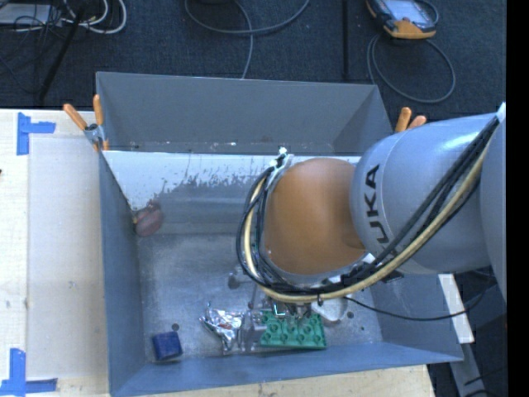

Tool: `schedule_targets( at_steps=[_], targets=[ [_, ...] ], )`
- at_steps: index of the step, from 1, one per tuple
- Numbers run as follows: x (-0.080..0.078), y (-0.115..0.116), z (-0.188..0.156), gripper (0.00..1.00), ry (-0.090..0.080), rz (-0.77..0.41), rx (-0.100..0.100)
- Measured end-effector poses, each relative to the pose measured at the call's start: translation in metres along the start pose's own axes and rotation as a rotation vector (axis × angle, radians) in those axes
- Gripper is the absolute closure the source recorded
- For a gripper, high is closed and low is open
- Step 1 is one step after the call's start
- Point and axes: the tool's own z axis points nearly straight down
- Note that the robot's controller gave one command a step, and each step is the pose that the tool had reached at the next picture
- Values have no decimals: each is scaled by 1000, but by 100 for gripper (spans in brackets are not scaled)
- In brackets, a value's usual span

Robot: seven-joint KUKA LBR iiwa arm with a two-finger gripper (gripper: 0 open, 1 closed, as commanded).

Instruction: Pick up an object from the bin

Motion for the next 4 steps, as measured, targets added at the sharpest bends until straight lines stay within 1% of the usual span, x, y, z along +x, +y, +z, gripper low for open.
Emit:
schedule_targets(
  at_steps=[1, 2, 3, 4],
  targets=[
    [-32, -1, 97, 0, -8, 225, -4],
    [-9, 10, 67, 0, -7, 240, -3],
    [-1, 5, 67, 0, -6, 203, -1],
    [-16, 3, 99, 0, -10, 192, -3]
  ],
)
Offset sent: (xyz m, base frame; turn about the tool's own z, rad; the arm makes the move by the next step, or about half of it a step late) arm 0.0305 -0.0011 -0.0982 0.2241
